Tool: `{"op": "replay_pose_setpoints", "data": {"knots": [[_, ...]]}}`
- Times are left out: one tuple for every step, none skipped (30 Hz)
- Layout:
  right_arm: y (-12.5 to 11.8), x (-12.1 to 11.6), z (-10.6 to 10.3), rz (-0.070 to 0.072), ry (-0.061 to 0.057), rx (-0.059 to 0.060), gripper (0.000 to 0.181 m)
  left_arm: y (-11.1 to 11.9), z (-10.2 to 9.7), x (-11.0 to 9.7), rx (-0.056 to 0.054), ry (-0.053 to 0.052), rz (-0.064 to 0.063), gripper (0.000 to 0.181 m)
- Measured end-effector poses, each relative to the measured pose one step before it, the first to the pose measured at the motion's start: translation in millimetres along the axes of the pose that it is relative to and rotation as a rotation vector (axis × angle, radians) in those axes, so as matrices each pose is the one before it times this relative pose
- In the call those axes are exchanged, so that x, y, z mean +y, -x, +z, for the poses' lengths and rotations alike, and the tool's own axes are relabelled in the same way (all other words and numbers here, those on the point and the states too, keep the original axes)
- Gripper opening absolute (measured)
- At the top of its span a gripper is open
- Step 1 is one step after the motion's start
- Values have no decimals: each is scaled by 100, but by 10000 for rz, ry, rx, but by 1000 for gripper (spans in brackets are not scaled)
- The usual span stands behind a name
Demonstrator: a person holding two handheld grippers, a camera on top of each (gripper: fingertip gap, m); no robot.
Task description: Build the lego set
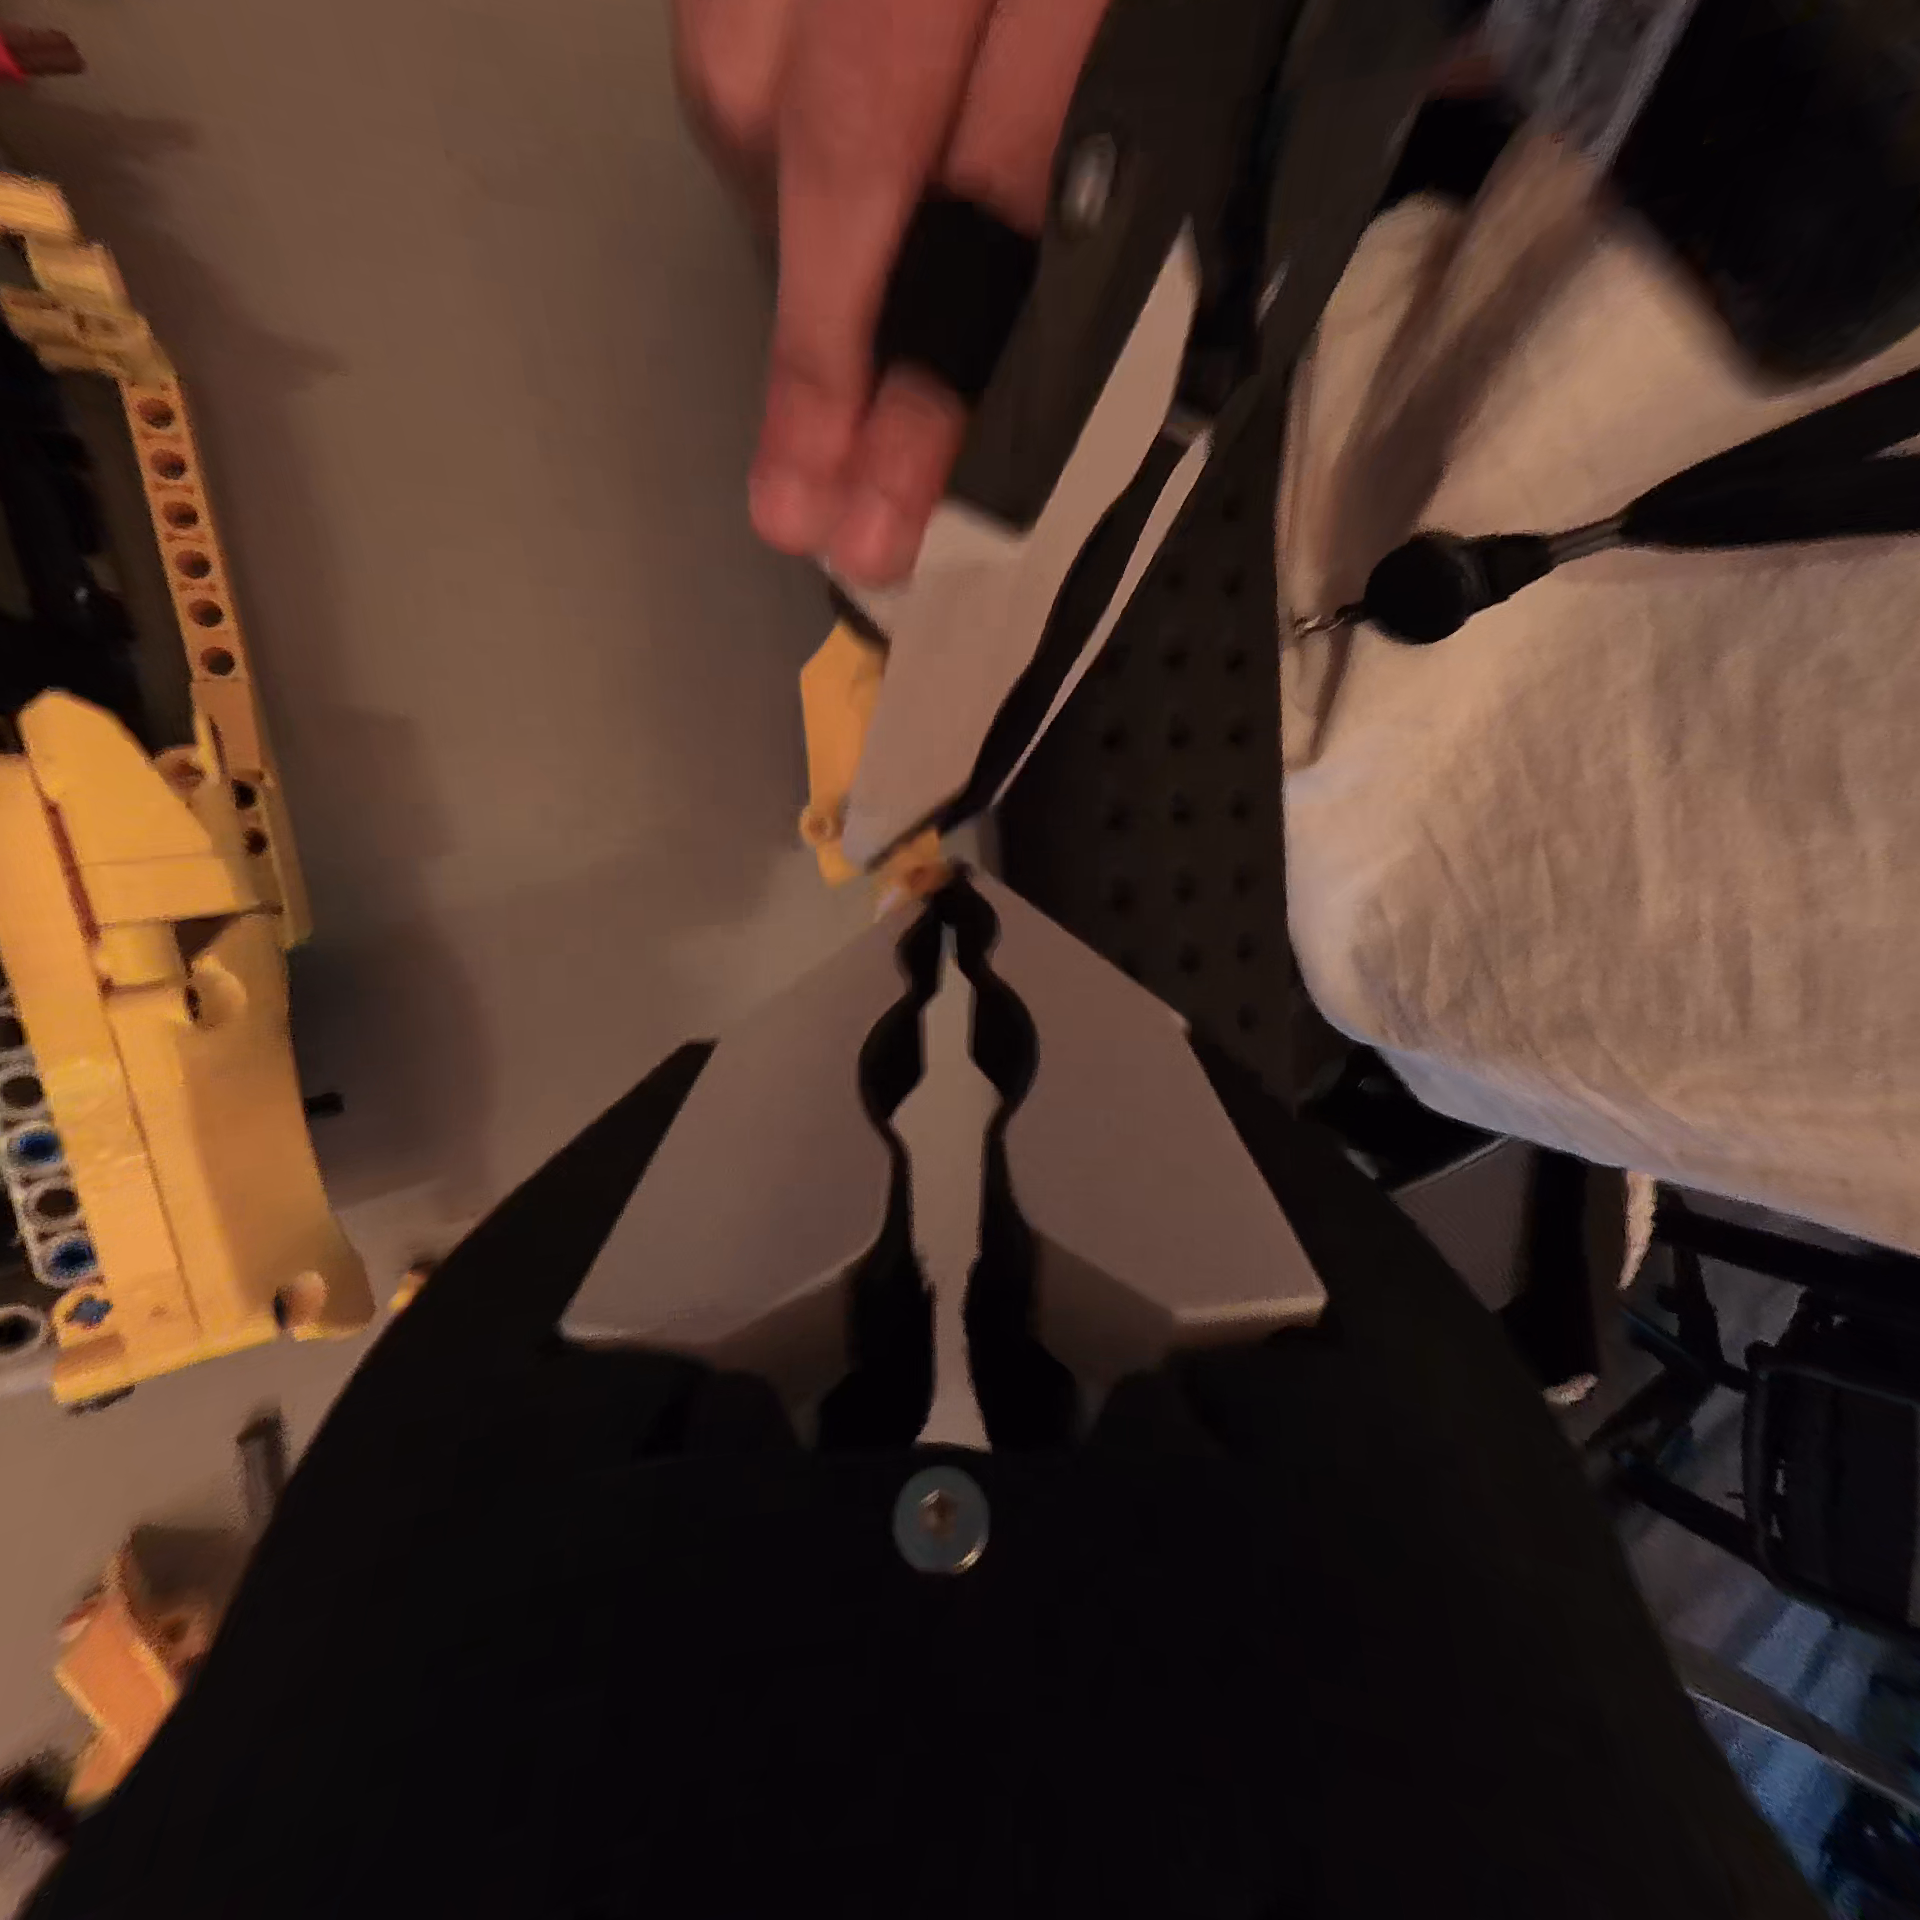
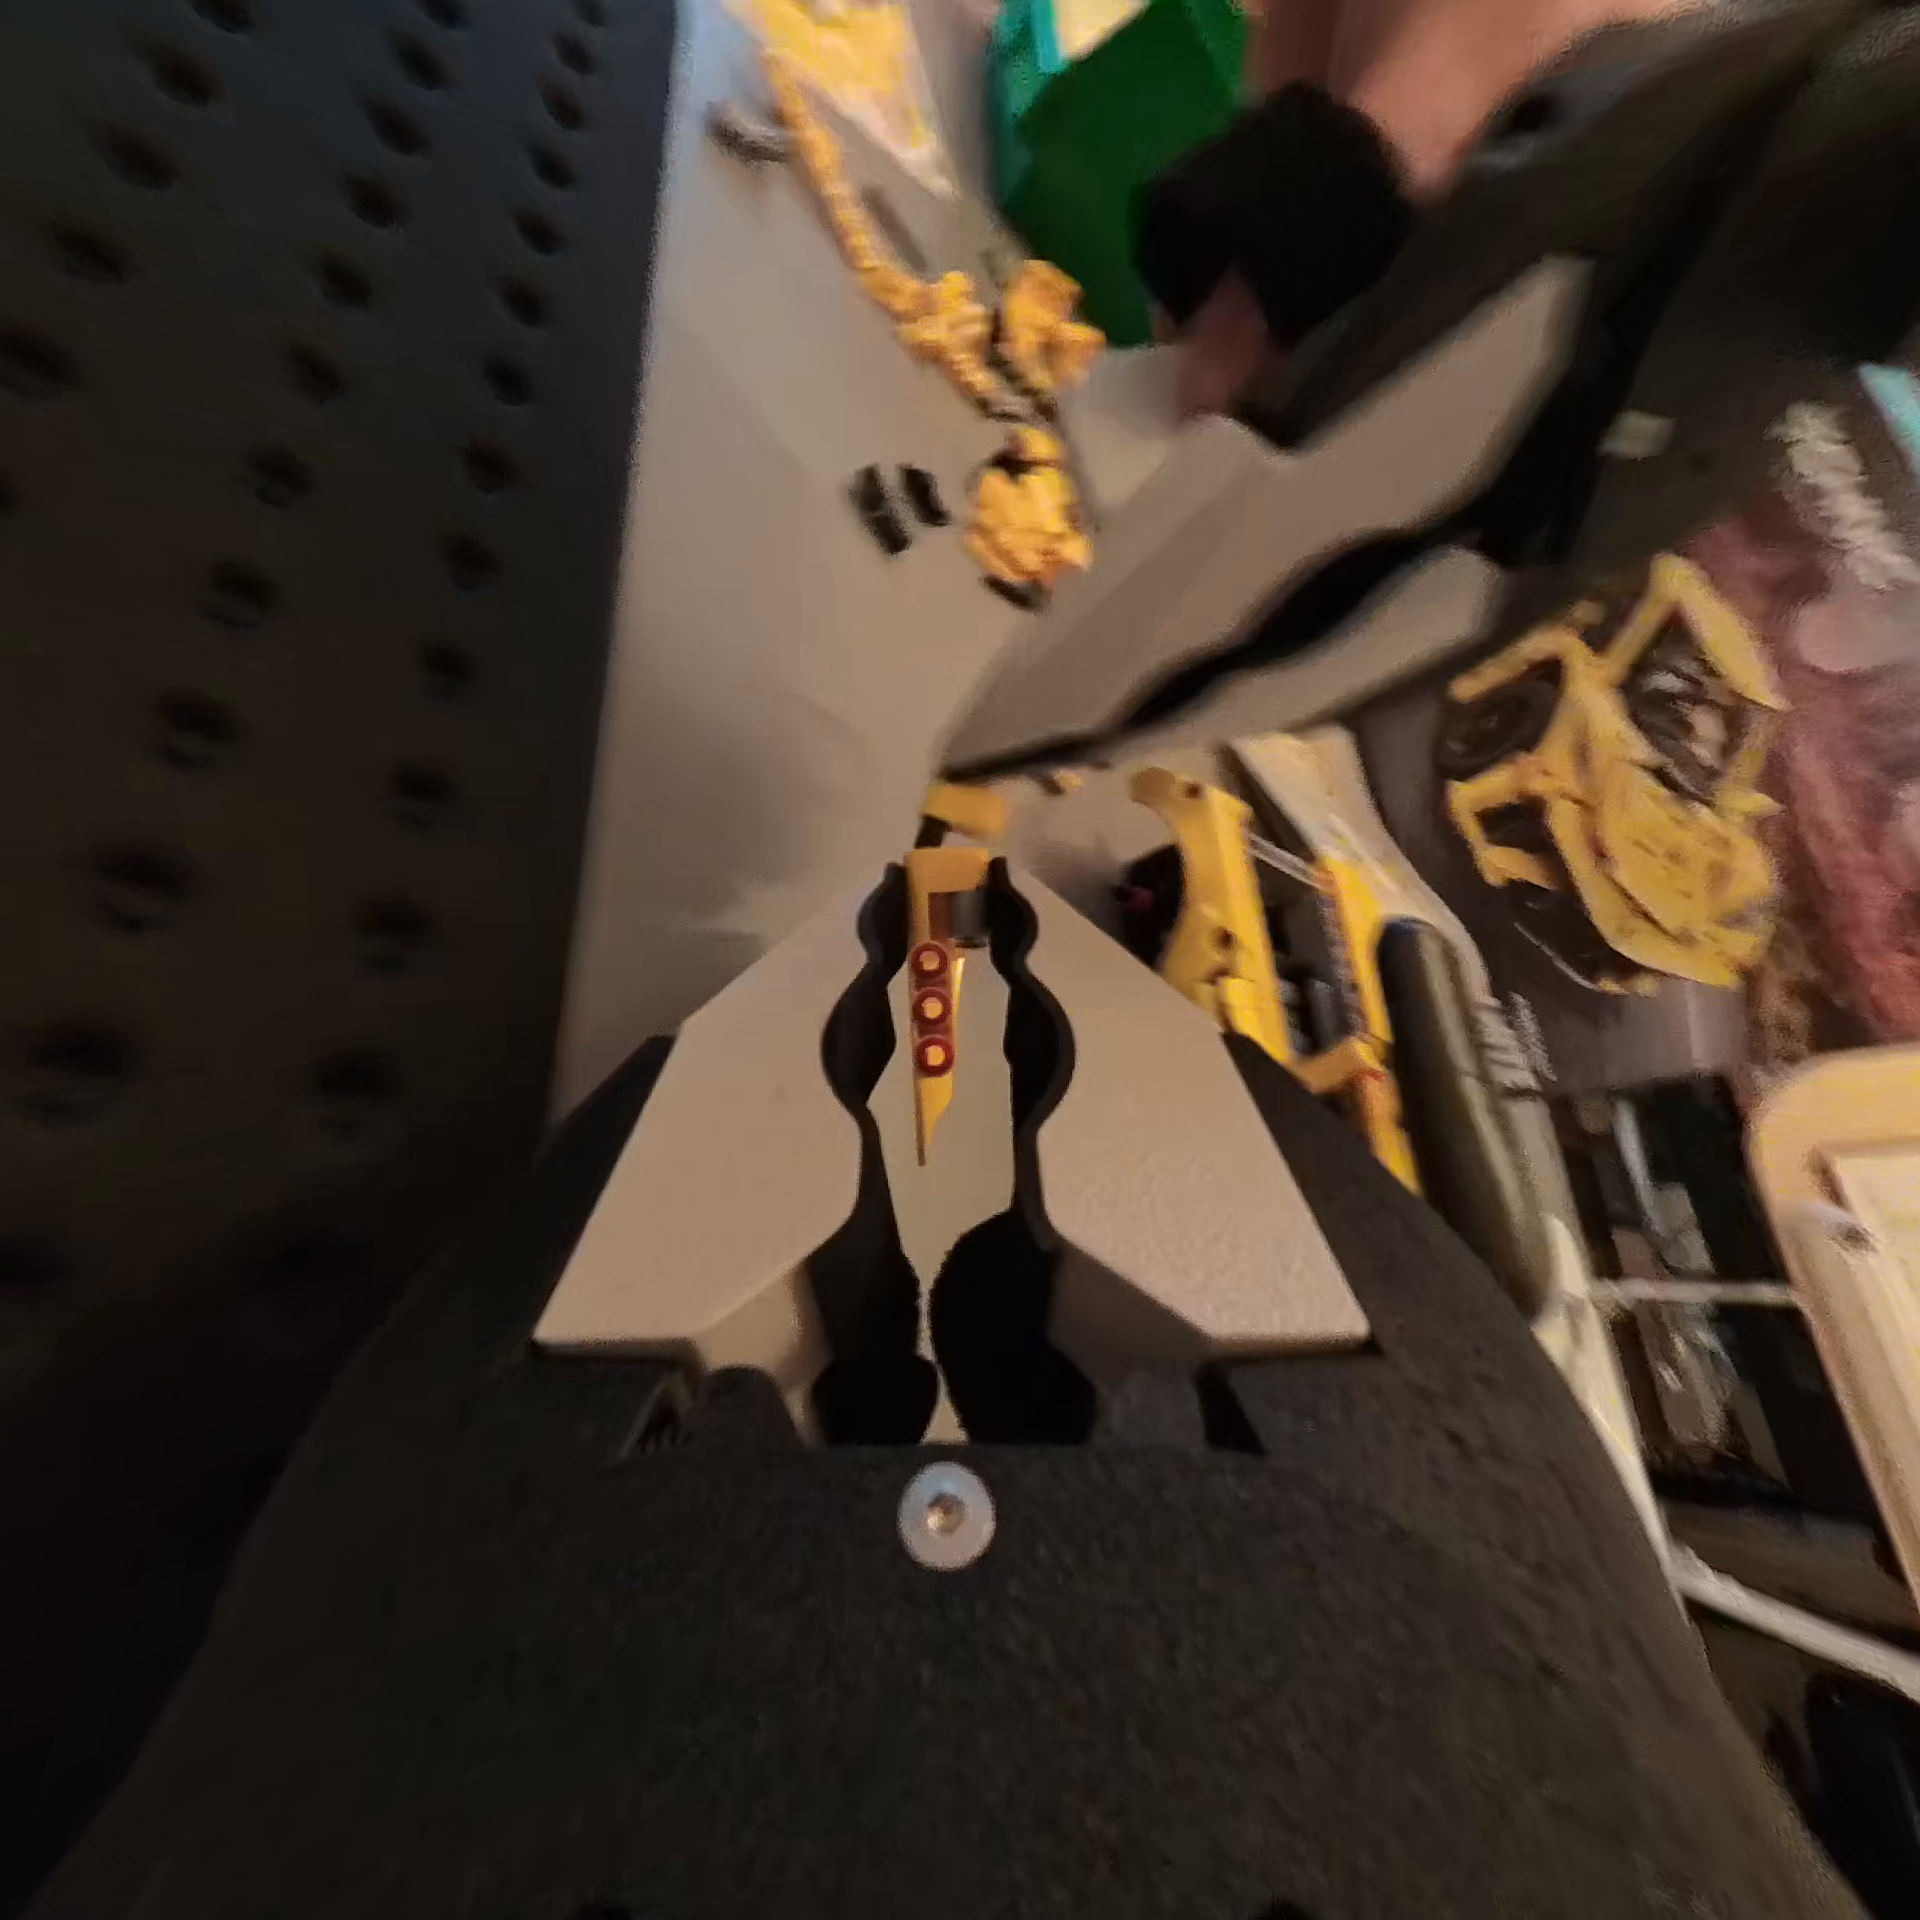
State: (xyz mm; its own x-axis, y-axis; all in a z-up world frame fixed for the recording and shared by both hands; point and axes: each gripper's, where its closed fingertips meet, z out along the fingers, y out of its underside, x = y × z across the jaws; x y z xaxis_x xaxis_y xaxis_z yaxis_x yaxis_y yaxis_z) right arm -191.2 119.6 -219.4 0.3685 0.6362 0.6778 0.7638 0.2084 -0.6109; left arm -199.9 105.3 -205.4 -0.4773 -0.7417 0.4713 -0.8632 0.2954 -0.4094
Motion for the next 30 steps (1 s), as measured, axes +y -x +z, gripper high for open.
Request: {"op": "replay_pose_setpoints", "data": {"knots": [[787,-592,274,-164,-285,-257,15,61,-227,-1192,98,-585,-41,0],[173,-2467,-33,-24,-1227,35,14,123,-132,-1016,83,-330,-63,0],[-647,-1697,132,459,-546,279,14,343,260,346,-180,519,298,0],[-127,210,290,563,341,-55,14,201,399,984,-302,766,604,0],[514,1647,191,39,702,-254,14,113,10,713,-237,410,339,0],[-129,1203,-142,-417,430,237,15,200,-508,556,-117,79,-105,0],[-695,640,-386,-4,234,309,15,512,-800,555,-221,-125,-319,0],[-449,531,-186,552,78,4,14,1087,-960,727,-593,-177,-355,0],[-404,692,-9,356,265,49,15,1058,-1004,753,-645,-303,-330,0],[-239,350,23,103,172,61,14,553,-958,553,-439,-532,-374,0],[36,188,64,112,46,-74,14,456,-955,661,-479,-550,-450,0],[43,336,81,110,90,-98,14,501,-949,1015,-578,-435,-420,0],[-162,165,19,73,29,20,14,259,-888,1280,-445,-386,-393,1],[-136,-118,-12,116,-93,-5,14,9,-798,1439,-281,-292,-466,3],[-27,-198,0,133,-121,-50,14,-67,-683,1605,-240,-137,-501,6],[-74,-119,5,39,-64,18,14,-136,-619,1622,-217,-80,-454,9],[-91,-50,11,-27,-20,48,14,-174,-596,1510,-191,-102,-418,13],[3,-38,1,-15,-36,5,14,-82,-598,1470,-218,-65,-410,17],[-4,-38,-4,-3,-26,15,14,214,-657,1603,-379,84,-352,21],[-66,-14,-15,-16,-4,57,14,629,-705,1608,-600,122,-272,23],[-39,-33,-13,2,-7,34,14,591,-611,1275,-517,-79,-282,25],[0,12,14,26,-3,-9,14,1,-416,880,-93,-274,-340,25],[-16,61,31,25,25,0,14,-352,-228,736,161,-264,-346,25],[-48,69,41,-19,40,29,14,-225,-56,816,87,-79,-228,26],[-34,21,48,-41,32,28,14,108,7,911,-150,145,23,26],[23,38,78,-13,27,-8,14,364,-43,759,-355,196,263,26],[63,88,97,-30,61,-19,14,346,-67,423,-355,89,336,26],[31,91,71,-97,82,23,14,243,-30,151,-263,8,237,26],[18,48,51,-119,55,46,14,126,31,38,-140,-3,80,26],[73,50,36,-69,47,4,14,-167,114,-19,78,-19,-59,26]]}}
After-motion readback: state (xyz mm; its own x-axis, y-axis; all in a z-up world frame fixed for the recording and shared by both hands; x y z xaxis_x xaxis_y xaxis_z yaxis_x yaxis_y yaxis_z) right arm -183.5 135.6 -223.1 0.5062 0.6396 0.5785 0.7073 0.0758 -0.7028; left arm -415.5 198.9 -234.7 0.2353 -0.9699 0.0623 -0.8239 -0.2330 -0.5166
